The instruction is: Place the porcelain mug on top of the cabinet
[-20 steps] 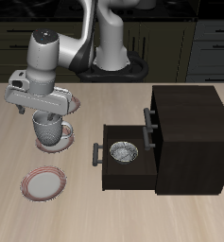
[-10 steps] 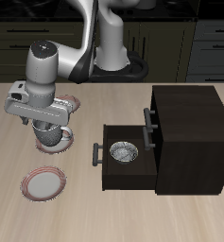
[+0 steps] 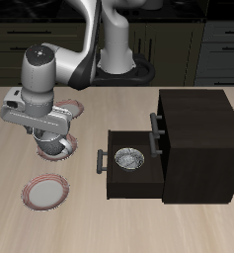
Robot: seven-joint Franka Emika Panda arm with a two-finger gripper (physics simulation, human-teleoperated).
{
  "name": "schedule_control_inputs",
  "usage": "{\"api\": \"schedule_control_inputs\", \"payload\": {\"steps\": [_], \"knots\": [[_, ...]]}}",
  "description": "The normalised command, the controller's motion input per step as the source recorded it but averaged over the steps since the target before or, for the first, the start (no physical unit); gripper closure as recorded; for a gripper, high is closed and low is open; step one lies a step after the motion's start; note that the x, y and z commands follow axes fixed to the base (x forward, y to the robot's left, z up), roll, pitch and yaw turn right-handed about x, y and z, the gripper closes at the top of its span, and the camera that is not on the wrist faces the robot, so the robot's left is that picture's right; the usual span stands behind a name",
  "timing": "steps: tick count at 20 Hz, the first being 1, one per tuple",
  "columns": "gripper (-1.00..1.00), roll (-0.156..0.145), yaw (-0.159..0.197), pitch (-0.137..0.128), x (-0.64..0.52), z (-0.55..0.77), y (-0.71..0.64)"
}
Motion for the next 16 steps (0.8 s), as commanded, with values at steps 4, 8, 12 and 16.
{"api": "schedule_control_inputs", "payload": {"steps": [4, 8, 12, 16], "knots": [[1.0, 0.026, -0.012, -0.009, 0.02, 0.2, 0.18], [1.0, 0.017, 0.02, -0.068, -0.08, 0.62, 0.27], [1.0, 0.036, -0.021, -0.045, -0.09, 0.55, 0.23], [1.0, 0.033, 0.046, -0.077, -0.13, 0.64, 0.24]]}}
